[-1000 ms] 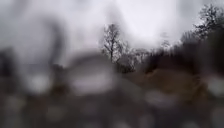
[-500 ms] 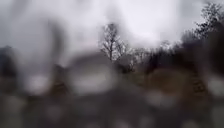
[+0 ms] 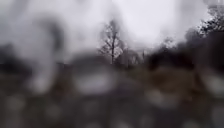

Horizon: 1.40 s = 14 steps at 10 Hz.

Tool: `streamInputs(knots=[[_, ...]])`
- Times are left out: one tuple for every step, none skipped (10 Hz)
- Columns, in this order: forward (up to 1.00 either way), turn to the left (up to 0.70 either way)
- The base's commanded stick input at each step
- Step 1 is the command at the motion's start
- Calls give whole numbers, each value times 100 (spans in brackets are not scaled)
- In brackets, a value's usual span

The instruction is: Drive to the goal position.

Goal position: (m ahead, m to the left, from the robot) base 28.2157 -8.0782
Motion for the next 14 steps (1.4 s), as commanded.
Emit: streamInputs(knots=[[85,0],[85,0],[85,0],[85,0],[85,0],[85,0],[85,0],[85,0],[85,0],[85,0],[85,0],[85,0],[85,0],[85,0]])
